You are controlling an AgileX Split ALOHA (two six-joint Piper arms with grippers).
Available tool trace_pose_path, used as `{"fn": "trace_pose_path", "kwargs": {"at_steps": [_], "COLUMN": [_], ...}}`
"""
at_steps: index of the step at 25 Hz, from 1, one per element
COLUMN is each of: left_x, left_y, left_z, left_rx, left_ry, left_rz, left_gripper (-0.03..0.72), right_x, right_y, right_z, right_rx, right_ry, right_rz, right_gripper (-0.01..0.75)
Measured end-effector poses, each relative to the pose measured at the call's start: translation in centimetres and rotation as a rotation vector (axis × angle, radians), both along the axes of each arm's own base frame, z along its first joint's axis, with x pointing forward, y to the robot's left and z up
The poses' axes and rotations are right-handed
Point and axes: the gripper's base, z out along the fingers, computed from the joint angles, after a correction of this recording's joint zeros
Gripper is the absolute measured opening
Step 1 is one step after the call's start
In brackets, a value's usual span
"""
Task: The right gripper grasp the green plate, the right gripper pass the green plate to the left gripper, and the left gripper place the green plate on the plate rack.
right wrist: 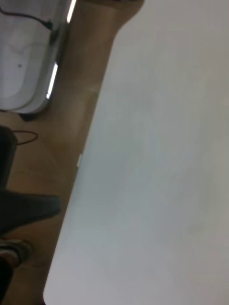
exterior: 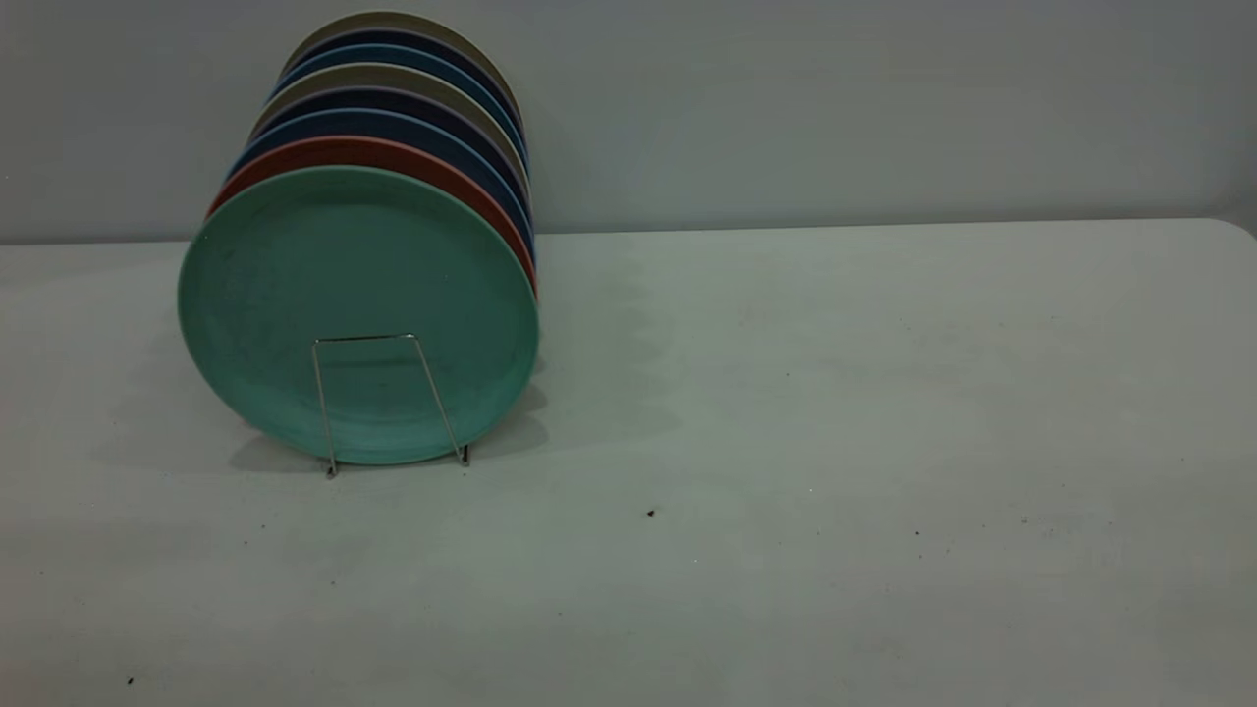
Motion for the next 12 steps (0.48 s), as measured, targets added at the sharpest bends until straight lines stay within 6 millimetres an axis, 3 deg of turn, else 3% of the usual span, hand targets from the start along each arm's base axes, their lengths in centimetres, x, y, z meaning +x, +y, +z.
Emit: {"fn": "trace_pose_path", "kwargs": {"at_steps": [7, 12], "left_x": [-1.2, -1.1], "left_y": [-0.1, 0.0], "left_z": [-0.5, -1.2], "left_rx": [0.008, 0.022], "left_ry": [-0.073, -0.085], "left_rz": [0.0, -0.004], "left_gripper": [0.416, 0.416], "right_x": [-2.3, -2.8], "right_y": [-0.6, -0.6], "right_z": [-0.5, -0.3], "right_rx": [0.002, 0.027], "right_ry": [-0.135, -0.211], "right_rz": [-0.006, -0.011], "right_gripper": [0.51, 0.51]}}
